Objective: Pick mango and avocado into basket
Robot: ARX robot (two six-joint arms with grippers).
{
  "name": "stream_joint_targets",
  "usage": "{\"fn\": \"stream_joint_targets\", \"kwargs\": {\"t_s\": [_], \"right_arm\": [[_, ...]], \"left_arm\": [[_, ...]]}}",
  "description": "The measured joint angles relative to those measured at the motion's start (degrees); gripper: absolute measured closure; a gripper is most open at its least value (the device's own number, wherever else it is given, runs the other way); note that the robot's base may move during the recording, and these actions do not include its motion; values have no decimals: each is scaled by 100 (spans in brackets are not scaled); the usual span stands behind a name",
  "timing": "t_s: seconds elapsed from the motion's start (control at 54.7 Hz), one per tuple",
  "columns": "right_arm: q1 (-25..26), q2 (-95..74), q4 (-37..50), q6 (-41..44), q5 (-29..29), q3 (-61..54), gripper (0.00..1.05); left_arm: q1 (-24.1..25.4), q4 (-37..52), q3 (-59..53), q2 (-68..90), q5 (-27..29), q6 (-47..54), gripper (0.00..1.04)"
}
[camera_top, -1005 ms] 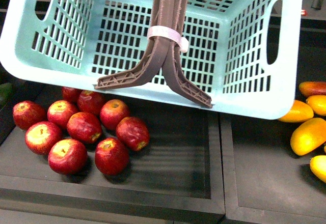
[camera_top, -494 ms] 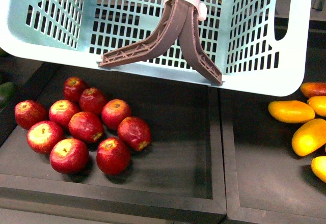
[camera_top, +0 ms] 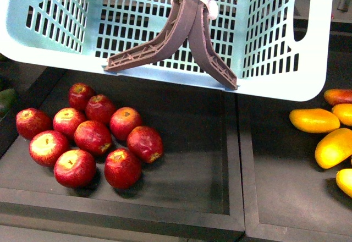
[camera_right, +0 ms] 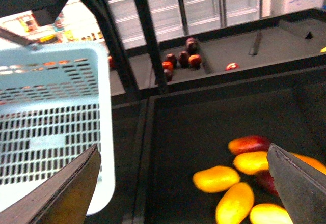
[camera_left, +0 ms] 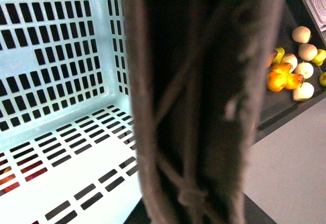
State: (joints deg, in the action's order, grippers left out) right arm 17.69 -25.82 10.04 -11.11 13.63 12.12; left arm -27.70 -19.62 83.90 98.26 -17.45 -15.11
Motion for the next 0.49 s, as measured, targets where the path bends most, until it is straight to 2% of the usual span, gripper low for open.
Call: {"fn": "stream_joint_targets", "kwargs": {"t_s": [0.073,0.183,0.311,0.494], "right_arm": [[444,-1532,702,435,201,496,8],[699,-3491,1250,1145,313,925,8],[892,-5313,1703,1740,365,1222,8],[957,-7014,2164,2103,369,1567,8]], "left_arm": [[0,0,0,-2,-13,2,98],[0,0,0,-2,-9,0,98],[0,0,0,-2,26,2,98],[0,0,0,-2,26,4,98]]}}
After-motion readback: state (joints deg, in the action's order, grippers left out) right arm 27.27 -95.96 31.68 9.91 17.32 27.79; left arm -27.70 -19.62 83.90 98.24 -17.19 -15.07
